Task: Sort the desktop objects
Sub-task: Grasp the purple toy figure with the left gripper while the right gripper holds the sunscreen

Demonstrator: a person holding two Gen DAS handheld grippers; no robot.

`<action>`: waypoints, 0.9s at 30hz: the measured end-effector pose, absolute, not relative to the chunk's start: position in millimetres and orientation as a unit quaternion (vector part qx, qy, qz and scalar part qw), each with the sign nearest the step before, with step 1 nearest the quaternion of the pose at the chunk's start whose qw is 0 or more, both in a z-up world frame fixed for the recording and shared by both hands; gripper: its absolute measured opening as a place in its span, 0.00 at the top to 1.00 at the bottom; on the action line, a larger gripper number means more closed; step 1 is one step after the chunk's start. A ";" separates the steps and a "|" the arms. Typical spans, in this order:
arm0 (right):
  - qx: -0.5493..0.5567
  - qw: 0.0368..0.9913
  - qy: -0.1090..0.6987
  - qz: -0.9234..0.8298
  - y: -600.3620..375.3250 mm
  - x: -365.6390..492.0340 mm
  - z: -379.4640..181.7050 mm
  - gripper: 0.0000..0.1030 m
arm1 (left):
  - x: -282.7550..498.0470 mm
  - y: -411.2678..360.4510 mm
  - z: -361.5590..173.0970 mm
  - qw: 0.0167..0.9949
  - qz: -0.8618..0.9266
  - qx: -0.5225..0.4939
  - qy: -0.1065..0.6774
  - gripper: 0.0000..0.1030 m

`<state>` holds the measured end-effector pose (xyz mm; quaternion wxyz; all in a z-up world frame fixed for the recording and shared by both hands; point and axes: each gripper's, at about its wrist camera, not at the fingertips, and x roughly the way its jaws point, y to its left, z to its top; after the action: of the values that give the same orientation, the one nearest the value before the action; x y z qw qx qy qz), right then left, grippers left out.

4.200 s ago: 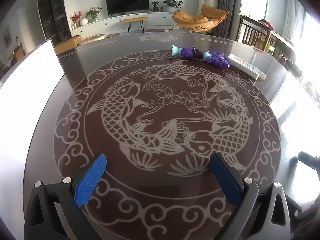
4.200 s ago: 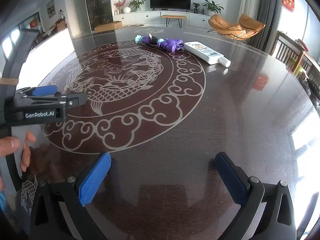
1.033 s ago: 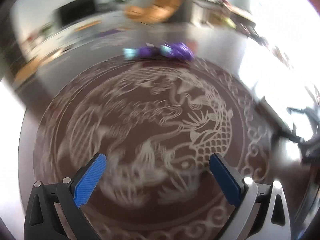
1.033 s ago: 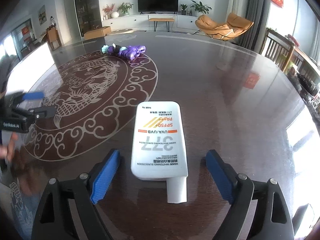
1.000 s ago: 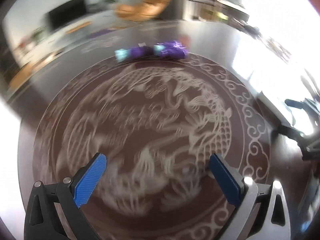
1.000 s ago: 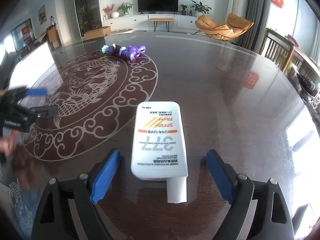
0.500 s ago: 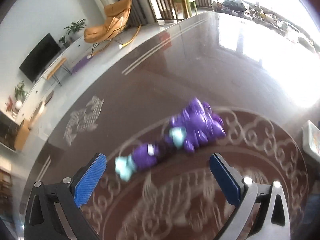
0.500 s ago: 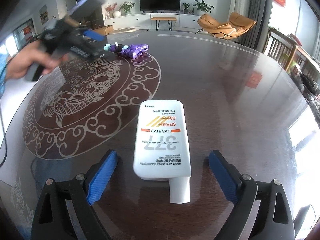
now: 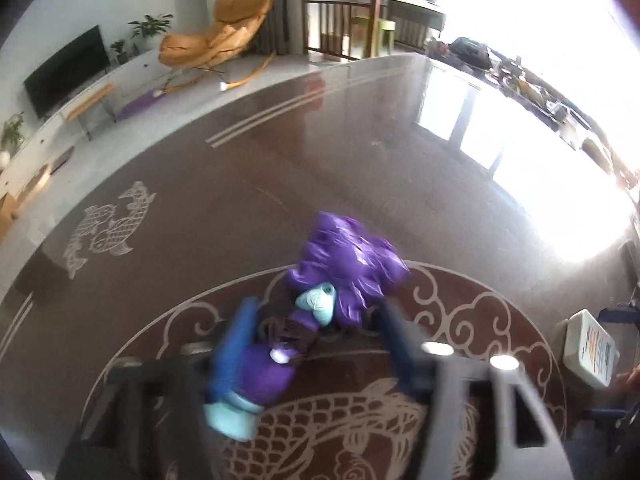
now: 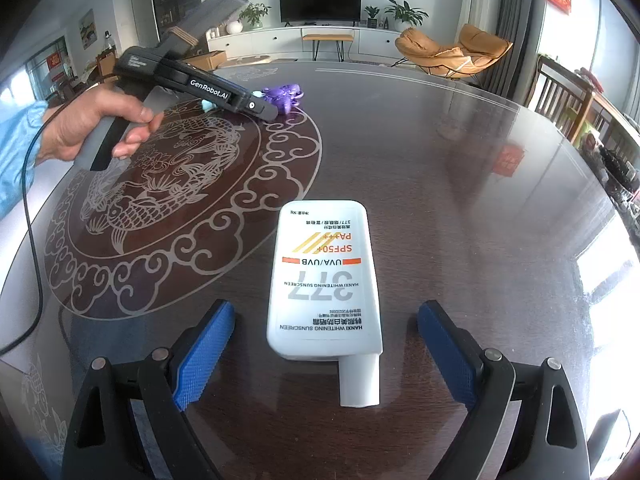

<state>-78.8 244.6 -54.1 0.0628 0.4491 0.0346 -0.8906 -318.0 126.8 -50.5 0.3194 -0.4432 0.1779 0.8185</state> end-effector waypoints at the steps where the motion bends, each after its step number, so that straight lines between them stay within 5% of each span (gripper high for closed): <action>1: 0.449 0.063 0.035 -0.891 244.7 -78.8 -54.1 0.09 | -313.4 127.8 -49.8 0.310 0.822 -0.444 0.177 0.61; 22: 0.450 0.064 0.036 -0.890 245.8 -78.9 -52.6 0.08 | -68.8 -29.0 -59.2 0.085 0.899 -0.430 0.003 0.61; 24: 0.444 0.070 0.036 -0.893 244.4 -76.9 -50.4 0.19 | -70.4 -24.2 -61.2 0.083 0.899 -0.430 0.010 0.59; 25: 0.437 0.071 0.035 -0.896 241.7 -74.9 -47.8 0.38 | -68.4 -22.2 -62.9 0.086 0.898 -0.431 0.015 0.52; 27: 0.435 0.075 0.032 -0.897 232.3 -74.0 -46.8 0.44 | -68.1 -13.3 -64.7 0.098 0.895 -0.434 0.034 0.41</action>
<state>-74.0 232.3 -46.8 0.0751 0.4346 0.0323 -0.8969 -68.1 -13.3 -64.7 0.0983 -0.4342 0.0339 0.8948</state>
